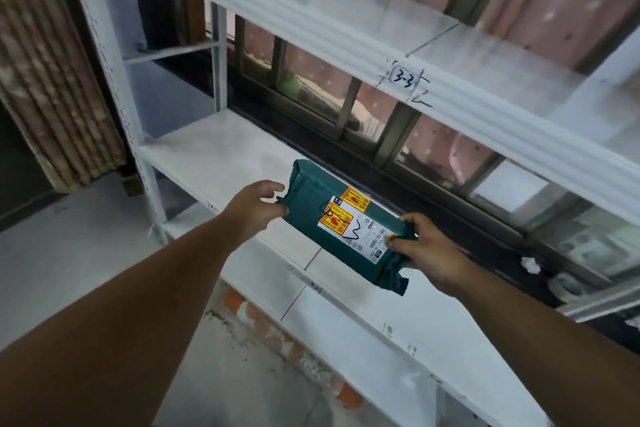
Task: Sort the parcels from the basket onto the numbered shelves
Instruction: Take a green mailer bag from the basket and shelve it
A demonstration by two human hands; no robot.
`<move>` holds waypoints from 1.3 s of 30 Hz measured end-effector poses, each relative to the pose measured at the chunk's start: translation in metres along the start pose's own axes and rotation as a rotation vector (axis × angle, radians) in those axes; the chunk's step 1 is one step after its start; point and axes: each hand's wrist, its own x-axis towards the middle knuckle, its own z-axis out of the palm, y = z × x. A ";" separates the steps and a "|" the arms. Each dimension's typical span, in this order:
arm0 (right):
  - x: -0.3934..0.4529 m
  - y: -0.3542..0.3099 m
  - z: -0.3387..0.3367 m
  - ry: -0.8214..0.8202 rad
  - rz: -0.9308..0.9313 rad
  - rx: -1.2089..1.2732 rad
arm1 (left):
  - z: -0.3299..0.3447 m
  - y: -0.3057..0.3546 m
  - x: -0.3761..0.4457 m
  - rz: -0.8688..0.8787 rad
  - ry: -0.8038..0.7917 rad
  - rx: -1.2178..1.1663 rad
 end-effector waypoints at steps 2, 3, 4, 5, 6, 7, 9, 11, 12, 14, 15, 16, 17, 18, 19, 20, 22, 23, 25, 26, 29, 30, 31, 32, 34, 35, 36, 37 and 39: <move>0.022 -0.001 0.005 0.033 0.017 0.002 | -0.002 -0.005 0.014 0.015 0.001 0.026; 0.035 0.001 0.006 0.055 0.028 0.010 | -0.002 -0.010 0.021 0.014 -0.003 0.049; 0.051 0.004 0.006 0.078 0.036 0.014 | -0.004 -0.016 0.029 0.003 0.001 0.053; 0.067 0.007 0.007 0.099 0.036 0.027 | -0.006 -0.023 0.036 -0.013 0.014 0.042; 0.086 0.011 0.008 0.120 0.036 0.039 | -0.008 -0.031 0.043 -0.026 0.033 0.028; 0.105 0.017 0.009 0.147 0.038 0.065 | -0.009 -0.040 0.049 -0.040 0.050 0.017; 0.144 0.028 0.011 0.200 0.050 0.097 | -0.010 -0.061 0.062 -0.058 0.063 0.006; 0.184 0.042 0.015 0.228 0.061 0.057 | -0.007 -0.085 0.074 -0.074 0.090 -0.010; 0.204 0.048 0.017 0.238 0.063 0.020 | -0.005 -0.099 0.079 -0.085 0.107 -0.019; 0.239 0.061 0.021 0.270 0.075 -0.068 | -0.001 -0.127 0.088 -0.127 0.141 -0.037; 0.255 0.068 0.024 0.273 0.076 -0.113 | 0.001 -0.141 0.089 -0.151 0.155 -0.039; 0.272 0.077 0.024 0.281 0.082 -0.146 | 0.003 -0.155 0.091 -0.179 0.154 -0.031; 0.289 0.085 0.025 0.297 0.084 -0.164 | 0.006 -0.169 0.092 -0.205 0.149 -0.025; 0.301 0.091 0.026 0.312 0.090 -0.178 | 0.007 -0.183 0.093 -0.230 0.145 -0.019; 0.316 0.099 0.027 0.324 0.092 -0.188 | 0.009 -0.196 0.094 -0.256 0.147 -0.018; 0.325 0.102 0.030 0.335 0.098 -0.207 | 0.011 -0.205 0.096 -0.279 0.150 -0.024; 0.339 0.107 0.033 0.370 0.116 -0.256 | 0.018 -0.214 0.102 -0.297 0.156 -0.060; 0.342 0.109 0.034 0.384 0.119 -0.289 | 0.021 -0.215 0.107 -0.292 0.157 -0.075; 0.349 0.111 0.034 0.404 0.114 -0.366 | 0.028 -0.208 0.118 -0.257 0.157 -0.088; 0.353 0.111 0.033 0.410 0.112 -0.392 | 0.033 -0.203 0.124 -0.237 0.151 -0.091; 0.365 0.113 0.027 0.409 0.086 -0.457 | 0.045 -0.187 0.143 -0.180 0.121 -0.087; 0.368 0.113 0.025 0.407 0.075 -0.487 | 0.048 -0.183 0.148 -0.170 0.111 -0.086; 0.372 0.113 0.023 0.405 0.069 -0.505 | 0.051 -0.179 0.151 -0.168 0.104 -0.089; 0.375 0.112 0.022 0.401 0.071 -0.509 | 0.053 -0.177 0.153 -0.170 0.098 -0.093; 0.380 0.111 0.023 0.403 0.085 -0.519 | 0.054 -0.175 0.154 -0.177 0.089 -0.080; 0.380 0.110 0.024 0.407 0.098 -0.517 | 0.053 -0.173 0.153 -0.179 0.085 -0.067; 0.380 0.109 0.024 0.411 0.112 -0.518 | 0.052 -0.172 0.153 -0.184 0.083 -0.055; 0.381 0.110 0.025 0.419 0.129 -0.538 | 0.050 -0.170 0.152 -0.188 0.083 -0.043; 0.379 0.108 0.028 0.436 0.166 -0.664 | 0.047 -0.164 0.147 -0.196 0.090 -0.033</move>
